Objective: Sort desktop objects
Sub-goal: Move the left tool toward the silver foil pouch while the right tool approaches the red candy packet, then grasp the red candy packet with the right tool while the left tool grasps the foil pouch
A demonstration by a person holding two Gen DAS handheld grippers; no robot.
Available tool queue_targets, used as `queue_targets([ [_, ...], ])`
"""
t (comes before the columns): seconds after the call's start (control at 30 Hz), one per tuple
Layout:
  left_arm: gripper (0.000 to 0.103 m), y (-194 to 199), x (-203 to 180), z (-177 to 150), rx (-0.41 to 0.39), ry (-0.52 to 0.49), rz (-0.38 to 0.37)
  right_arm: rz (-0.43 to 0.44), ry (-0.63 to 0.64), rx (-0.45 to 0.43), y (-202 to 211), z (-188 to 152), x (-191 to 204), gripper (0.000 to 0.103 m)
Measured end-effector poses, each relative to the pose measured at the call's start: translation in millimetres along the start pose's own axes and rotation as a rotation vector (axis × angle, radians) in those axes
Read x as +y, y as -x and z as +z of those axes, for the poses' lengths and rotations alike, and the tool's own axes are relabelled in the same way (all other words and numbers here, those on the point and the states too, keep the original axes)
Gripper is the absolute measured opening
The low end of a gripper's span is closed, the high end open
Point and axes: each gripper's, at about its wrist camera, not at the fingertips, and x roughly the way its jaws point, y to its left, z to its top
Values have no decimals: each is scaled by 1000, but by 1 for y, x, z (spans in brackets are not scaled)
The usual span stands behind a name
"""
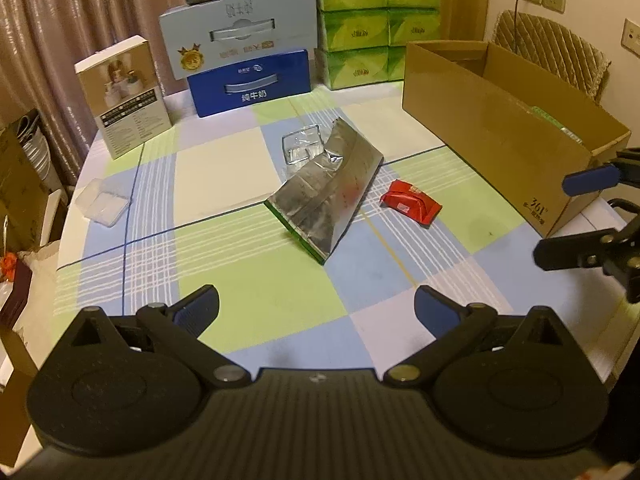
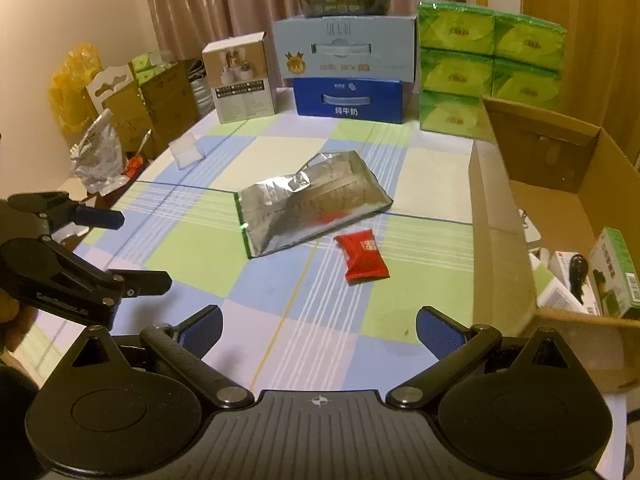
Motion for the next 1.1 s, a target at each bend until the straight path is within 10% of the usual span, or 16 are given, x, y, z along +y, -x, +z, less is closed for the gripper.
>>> queue_targets([
  [1.1,97,-153,20,104,158,-311,-221,-49,91,189,-165,49,-45,48],
])
